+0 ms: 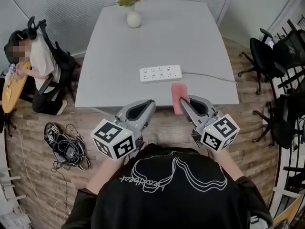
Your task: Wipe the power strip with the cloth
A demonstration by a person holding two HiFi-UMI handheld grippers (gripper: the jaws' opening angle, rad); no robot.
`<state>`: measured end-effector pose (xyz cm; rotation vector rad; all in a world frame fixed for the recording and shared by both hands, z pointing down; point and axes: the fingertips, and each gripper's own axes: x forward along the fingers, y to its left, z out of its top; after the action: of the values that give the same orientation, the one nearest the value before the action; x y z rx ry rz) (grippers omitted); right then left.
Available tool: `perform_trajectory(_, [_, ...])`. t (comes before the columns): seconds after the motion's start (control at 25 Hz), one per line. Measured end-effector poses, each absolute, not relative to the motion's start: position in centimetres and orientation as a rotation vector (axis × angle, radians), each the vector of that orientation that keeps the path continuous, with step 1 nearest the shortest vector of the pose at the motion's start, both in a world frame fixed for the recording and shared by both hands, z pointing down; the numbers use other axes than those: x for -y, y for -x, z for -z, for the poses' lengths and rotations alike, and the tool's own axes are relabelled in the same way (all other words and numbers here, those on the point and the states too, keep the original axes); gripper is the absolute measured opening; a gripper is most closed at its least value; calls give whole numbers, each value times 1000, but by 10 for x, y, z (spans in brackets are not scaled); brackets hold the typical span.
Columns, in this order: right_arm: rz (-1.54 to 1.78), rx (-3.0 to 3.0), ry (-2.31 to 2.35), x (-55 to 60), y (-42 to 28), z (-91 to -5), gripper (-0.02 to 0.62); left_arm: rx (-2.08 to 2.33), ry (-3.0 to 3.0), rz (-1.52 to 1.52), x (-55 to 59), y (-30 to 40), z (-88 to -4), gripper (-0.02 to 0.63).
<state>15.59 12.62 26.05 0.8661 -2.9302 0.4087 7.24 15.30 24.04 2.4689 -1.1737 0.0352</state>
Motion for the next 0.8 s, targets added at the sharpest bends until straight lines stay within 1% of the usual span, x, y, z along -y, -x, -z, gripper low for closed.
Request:
perform_trajectory(0.32, [-381, 2971, -844, -163, -166, -244, 32, 1207, -2509, -25, -190, -85, -224, 14])
perform_trajectory(0.6, [-334, 2983, -829, -172, -170, -234, 32, 1228, -2529, -22, -199, -91, -214, 14])
perform_trajectory(0.8, [-365, 2995, -824, -179, -179, -230, 32, 1230, -2540, -33, -209, -101, -211, 14])
